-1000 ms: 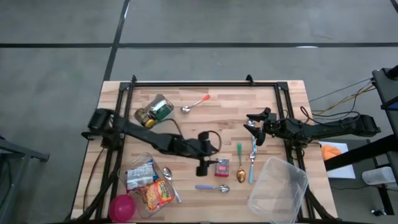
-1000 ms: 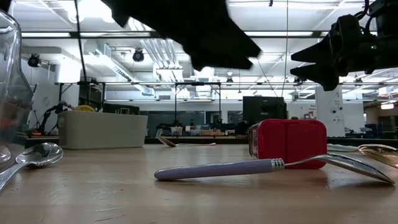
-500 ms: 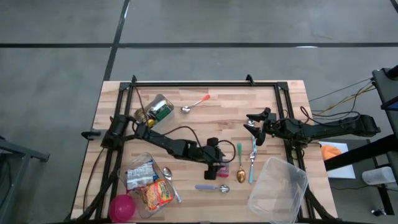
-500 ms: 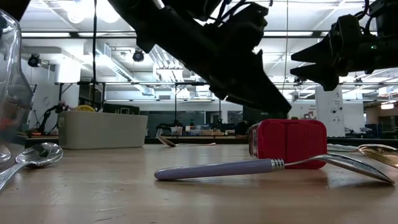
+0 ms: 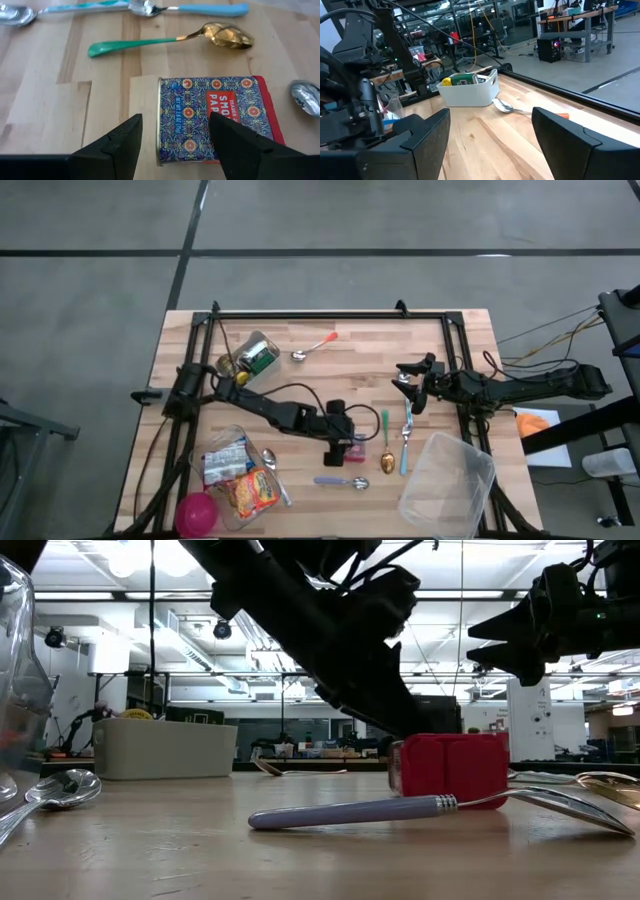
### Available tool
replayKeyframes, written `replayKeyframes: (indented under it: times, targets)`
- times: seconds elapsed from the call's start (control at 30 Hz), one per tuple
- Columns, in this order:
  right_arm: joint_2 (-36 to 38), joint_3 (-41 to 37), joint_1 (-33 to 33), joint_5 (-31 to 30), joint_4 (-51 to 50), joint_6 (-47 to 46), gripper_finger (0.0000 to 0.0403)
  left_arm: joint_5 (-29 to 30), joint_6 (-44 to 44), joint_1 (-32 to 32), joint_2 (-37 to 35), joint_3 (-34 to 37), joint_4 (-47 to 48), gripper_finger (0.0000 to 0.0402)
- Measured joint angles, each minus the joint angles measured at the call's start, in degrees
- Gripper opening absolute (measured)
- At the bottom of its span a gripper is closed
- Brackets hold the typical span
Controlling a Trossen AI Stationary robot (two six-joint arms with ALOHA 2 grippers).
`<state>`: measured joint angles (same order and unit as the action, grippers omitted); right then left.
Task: Pick & Place Food Item
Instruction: Put the red seasoning can into the gray bin
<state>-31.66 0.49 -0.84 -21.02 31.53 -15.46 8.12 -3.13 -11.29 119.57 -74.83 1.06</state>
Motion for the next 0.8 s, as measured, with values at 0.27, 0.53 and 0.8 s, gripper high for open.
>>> replayKeyframes:
  times: [0.27,0.53,0.8]
  targets:
    - [0.0,0.01,0.01,0.0,0.0,0.01,0.0276,2.03,-7.38,1.49,-2.74,-0.11,12.72,0.0232]
    - [0.0,0.01,0.02,0.0,0.0,0.02,0.0276,3.8,-15.73,2.16,-6.48,0.06,25.78,0.0232]
    - [0.0,0.0,0.0,0.0,0.0,0.02,0.0276,7.42,-25.11,2.19,-8.1,0.04,38.96,0.0232]
